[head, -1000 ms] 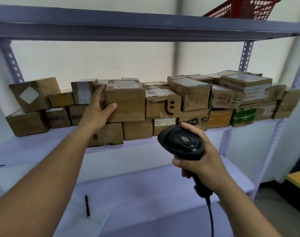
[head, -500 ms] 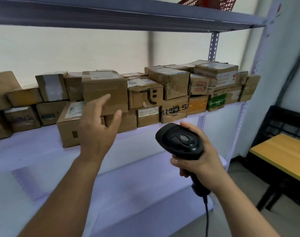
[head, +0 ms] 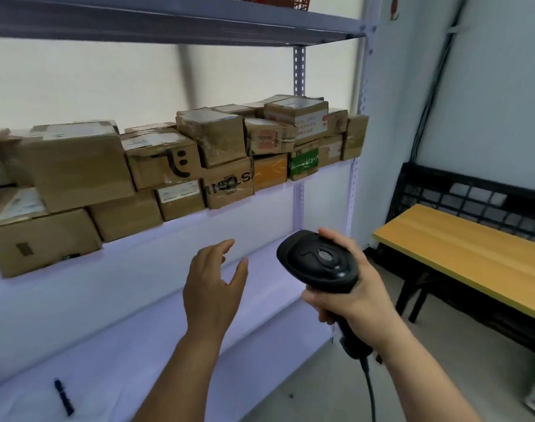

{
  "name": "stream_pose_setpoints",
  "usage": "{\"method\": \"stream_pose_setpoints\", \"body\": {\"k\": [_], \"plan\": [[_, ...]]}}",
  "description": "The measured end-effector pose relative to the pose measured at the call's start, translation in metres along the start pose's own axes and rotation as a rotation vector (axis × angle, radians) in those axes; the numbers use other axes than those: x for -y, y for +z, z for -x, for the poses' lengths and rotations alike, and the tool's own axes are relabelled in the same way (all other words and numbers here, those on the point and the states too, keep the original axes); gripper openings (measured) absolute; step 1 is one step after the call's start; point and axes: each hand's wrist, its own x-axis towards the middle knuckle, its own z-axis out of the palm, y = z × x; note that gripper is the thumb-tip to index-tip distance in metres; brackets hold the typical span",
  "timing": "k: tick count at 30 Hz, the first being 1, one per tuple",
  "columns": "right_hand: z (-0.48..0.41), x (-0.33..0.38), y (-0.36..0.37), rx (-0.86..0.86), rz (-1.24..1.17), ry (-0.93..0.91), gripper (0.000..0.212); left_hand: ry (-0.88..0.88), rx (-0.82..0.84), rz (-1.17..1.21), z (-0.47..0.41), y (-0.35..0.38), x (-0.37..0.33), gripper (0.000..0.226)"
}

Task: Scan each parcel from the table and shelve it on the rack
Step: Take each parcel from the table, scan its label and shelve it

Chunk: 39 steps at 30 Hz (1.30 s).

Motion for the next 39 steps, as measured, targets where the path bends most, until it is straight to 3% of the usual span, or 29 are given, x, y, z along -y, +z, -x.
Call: {"method": "stream_pose_setpoints", "body": {"k": [21, 30, 39], "plan": [[0.112, 0.017, -0.278, -0.3, 0.193, -0.022, 0.085, 0.172, 0.293, 0.093, 0.084, 0.23, -0.223, 0.067], [0.169, 0.02, -0.368, -0.537, 0.24, 0.053, 0.084, 0.262, 0.516, 0.158, 0.126, 0.313, -0.306, 0.057], [0.208, 0.024, -0.453, -0.764, 0.312, 0.126, 0.083, 0.387, 0.701, 0.243, 0.16, 0.405, -0.382, 0.064]]}}
